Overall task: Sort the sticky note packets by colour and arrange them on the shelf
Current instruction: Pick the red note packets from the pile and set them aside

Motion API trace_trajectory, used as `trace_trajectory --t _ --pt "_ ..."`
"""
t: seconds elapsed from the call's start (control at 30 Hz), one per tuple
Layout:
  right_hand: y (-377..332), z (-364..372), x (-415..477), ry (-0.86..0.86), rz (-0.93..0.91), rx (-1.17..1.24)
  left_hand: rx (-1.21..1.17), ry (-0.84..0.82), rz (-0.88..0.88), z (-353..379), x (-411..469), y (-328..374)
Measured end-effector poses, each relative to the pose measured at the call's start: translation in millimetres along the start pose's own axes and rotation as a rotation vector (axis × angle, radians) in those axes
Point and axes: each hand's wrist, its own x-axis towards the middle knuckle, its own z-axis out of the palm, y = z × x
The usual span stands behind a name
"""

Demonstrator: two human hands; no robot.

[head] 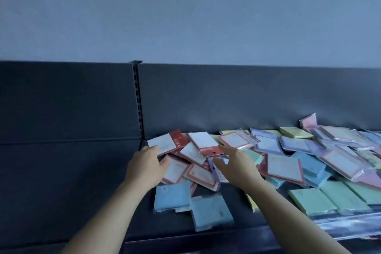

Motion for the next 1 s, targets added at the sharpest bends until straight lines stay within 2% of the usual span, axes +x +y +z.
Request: trace_trajectory --t 0.1,0.37,0.5,0.6,0.73,0.87,1.0 --pt "2 8 19 -0.023 -0.019 -0.03 0.018 0.01 0.005 3 19 -3" --pt "-9 26 60 -0.106 -0.023 -0.047 0.135 -0.283 -0.022 4 75 -16" --pt "-9 34 75 -0.164 -0.015 -0.148 0.176 -0.398 -0.046 5 88 -21" --pt "-9 35 82 -0.207 0.0 -0.225 0.149 -0.344 -0.088 4 91 -25" --pt "-10 37 86 -0.244 0.039 -0.216 -0.016 -0.202 -0.142 -1 90 -31" --pt "-12 35 88 -0.178 0.082 -0.081 -0.012 -0.031 -0.156 -6 78 -27" --pt "-16 35 85 -0.129 0.058 0.071 -0.199 0.08 -0.197 -15 69 -29"
